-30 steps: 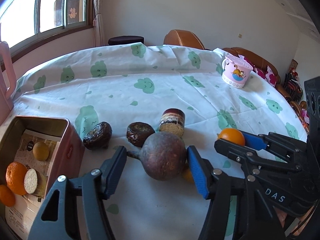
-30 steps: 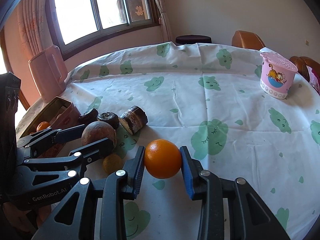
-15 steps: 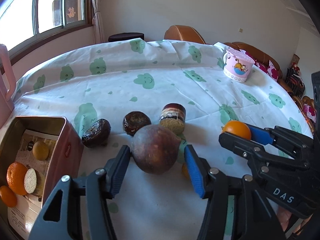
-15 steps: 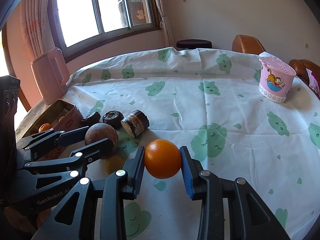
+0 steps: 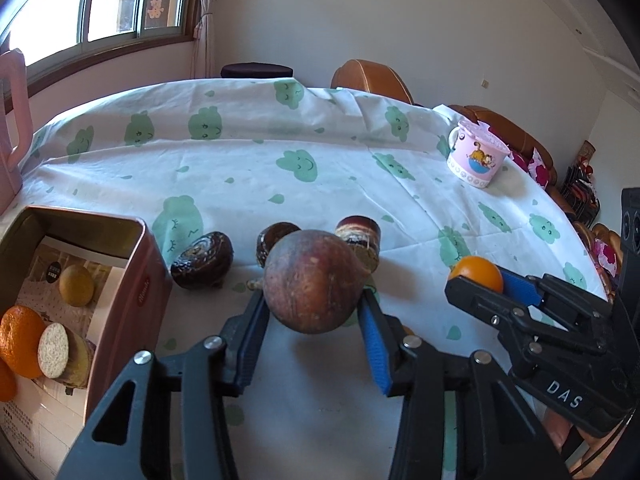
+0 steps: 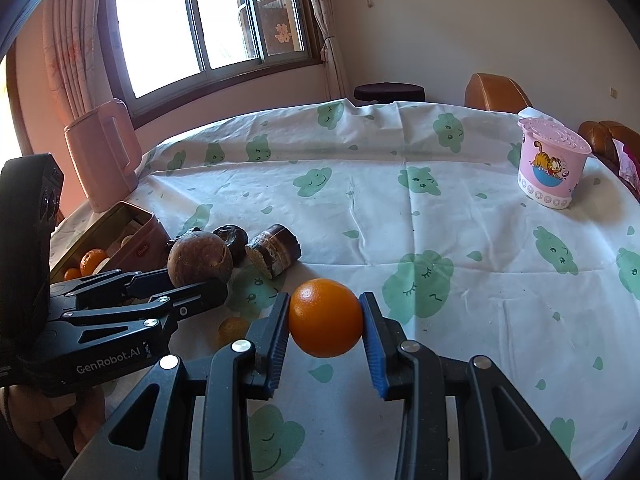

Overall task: Organize fruits
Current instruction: 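Grasp the large dark brown fruit with the left tool while the right tool grasps an orange, then lift and carry the dark brown fruit and orange over the tin with both tools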

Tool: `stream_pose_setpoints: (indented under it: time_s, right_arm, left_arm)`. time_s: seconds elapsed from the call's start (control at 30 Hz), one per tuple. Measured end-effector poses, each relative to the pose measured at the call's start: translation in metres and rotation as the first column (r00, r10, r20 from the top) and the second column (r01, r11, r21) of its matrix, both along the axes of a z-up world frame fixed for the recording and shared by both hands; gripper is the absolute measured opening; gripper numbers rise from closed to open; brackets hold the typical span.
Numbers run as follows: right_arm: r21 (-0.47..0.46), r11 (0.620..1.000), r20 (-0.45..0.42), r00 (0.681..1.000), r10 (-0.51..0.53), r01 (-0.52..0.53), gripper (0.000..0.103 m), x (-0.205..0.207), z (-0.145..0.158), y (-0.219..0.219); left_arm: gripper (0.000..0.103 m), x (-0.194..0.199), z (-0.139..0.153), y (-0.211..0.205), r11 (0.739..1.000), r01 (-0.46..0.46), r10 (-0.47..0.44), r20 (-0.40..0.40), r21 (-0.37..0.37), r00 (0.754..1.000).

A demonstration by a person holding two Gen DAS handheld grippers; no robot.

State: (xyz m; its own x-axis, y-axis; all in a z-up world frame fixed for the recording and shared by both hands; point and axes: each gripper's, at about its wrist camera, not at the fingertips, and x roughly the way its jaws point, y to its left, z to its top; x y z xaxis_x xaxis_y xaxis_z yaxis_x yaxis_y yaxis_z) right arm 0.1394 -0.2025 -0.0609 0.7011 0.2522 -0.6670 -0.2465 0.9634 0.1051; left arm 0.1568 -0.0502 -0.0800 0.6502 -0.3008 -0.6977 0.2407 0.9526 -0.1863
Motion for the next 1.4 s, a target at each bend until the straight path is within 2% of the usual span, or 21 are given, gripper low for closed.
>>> stream_pose_setpoints:
  time_s: [0.37, 1.4]
  right_arm:
    - [0.011, 1.0, 0.061, 0.998, 0.013, -0.014, 0.037, -0.009, 0.008, 0.0]
    - [0.003, 1.0, 0.235, 0.972, 0.014, -0.016, 0.037, -0.039, 0.026, 0.002]
  left_arm:
    - [0.047, -0.013, 0.014, 0.005, 0.999, -0.047, 0.046, 0.106, 0.005, 0.993]
    - [0.047, -0.041, 0.032, 0.007, 0.994, -0.108, 0.098, 0.278, 0.019, 0.956]
